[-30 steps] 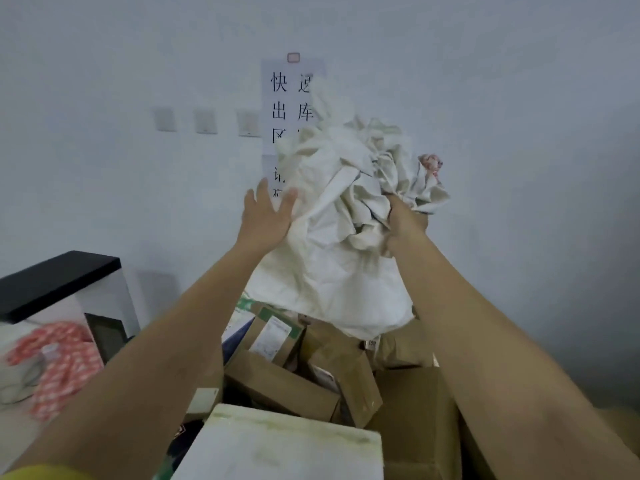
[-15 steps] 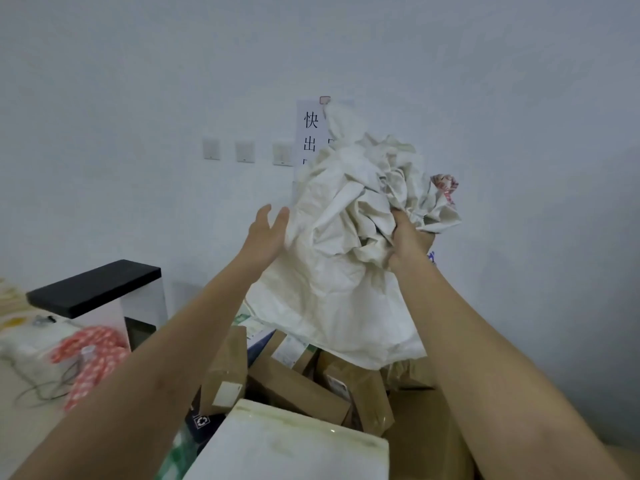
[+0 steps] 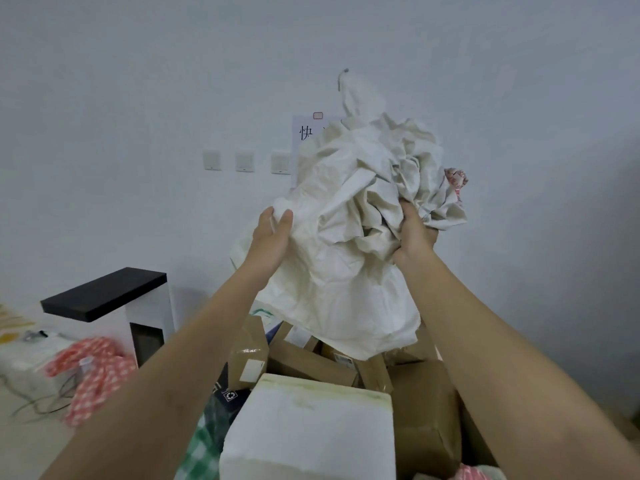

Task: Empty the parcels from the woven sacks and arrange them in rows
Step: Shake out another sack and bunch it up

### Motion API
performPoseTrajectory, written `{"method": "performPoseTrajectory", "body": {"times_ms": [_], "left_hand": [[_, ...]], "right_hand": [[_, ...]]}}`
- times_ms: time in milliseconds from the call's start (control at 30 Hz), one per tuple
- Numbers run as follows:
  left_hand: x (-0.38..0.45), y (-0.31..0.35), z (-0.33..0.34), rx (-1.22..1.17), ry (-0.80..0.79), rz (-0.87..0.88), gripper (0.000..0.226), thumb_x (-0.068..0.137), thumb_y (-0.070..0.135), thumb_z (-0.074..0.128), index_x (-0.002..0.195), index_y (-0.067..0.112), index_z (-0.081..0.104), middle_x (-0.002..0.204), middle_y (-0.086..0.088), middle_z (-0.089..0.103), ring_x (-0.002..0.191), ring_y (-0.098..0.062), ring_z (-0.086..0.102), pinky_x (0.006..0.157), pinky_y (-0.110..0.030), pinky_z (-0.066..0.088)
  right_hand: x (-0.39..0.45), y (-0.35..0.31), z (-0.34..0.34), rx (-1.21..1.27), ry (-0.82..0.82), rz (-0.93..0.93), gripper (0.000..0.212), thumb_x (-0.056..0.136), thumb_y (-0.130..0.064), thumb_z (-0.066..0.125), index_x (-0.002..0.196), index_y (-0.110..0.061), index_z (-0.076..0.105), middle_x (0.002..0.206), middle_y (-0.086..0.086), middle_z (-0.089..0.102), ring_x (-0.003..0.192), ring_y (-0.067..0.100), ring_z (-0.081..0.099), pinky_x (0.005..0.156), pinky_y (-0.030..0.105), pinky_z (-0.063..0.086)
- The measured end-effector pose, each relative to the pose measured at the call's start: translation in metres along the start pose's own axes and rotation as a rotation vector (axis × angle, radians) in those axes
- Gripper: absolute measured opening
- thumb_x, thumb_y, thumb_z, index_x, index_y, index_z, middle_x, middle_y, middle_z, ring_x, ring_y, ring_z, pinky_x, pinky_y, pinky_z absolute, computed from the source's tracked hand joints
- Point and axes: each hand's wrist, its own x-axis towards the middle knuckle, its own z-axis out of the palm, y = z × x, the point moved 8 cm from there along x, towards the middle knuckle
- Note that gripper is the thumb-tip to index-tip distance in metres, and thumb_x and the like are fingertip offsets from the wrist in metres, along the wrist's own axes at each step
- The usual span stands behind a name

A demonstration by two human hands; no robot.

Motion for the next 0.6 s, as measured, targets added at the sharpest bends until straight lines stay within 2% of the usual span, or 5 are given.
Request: {"method": "performPoseTrajectory", "body": {"times_ms": [200,333,500,600], "left_hand": [[-0.03,0.018,0.014,-0.037,-0.056,0.021,0.065,0.095,0.057,0.038,0.15,0.034,0.013,0.156,0.003,0.022,0.14,-0.023,0.029,0.112,-0.05,0.03],[-0.045,0.032,0.036,-0.053,-0.095,0.026,0.063,0.095,0.054,0.04,0.15,0.036,0.014,0.154,0.003,0.028,0.137,-0.022,0.035,0.109,-0.047,0.036],[-0.062,0.051,0.078,-0.121,-0.133,0.03,0.061,0.097,0.046,0.043,0.15,0.035,0.015,0.149,0.003,0.036,0.129,-0.021,0.044,0.102,-0.04,0.044],[-0.074,0.068,0.12,-0.167,-0.143,0.056,0.059,0.099,0.037,0.045,0.15,0.035,0.017,0.148,0.002,0.038,0.125,-0.021,0.048,0.097,-0.035,0.046]], "right_hand": [[-0.023,-0.022,-0.026,-0.019,-0.005,-0.012,0.058,0.068,-0.029,0.085,0.118,-0.02,0.059,0.107,-0.004,0.071,0.092,0.014,0.069,0.078,0.031,0.058],[-0.021,-0.041,-0.044,-0.041,-0.016,-0.037,0.043,0.069,-0.026,0.084,0.105,-0.021,0.062,0.101,-0.004,0.072,0.092,0.016,0.07,0.08,0.035,0.058],[-0.011,-0.077,-0.068,-0.02,-0.053,-0.095,0.045,0.069,-0.023,0.084,0.108,-0.021,0.061,0.102,-0.002,0.073,0.091,0.016,0.071,0.083,0.041,0.059],[0.003,-0.109,-0.094,-0.032,-0.112,-0.108,0.061,0.067,-0.026,0.086,0.121,-0.02,0.059,0.107,-0.002,0.073,0.093,0.017,0.071,0.081,0.042,0.059]]}}
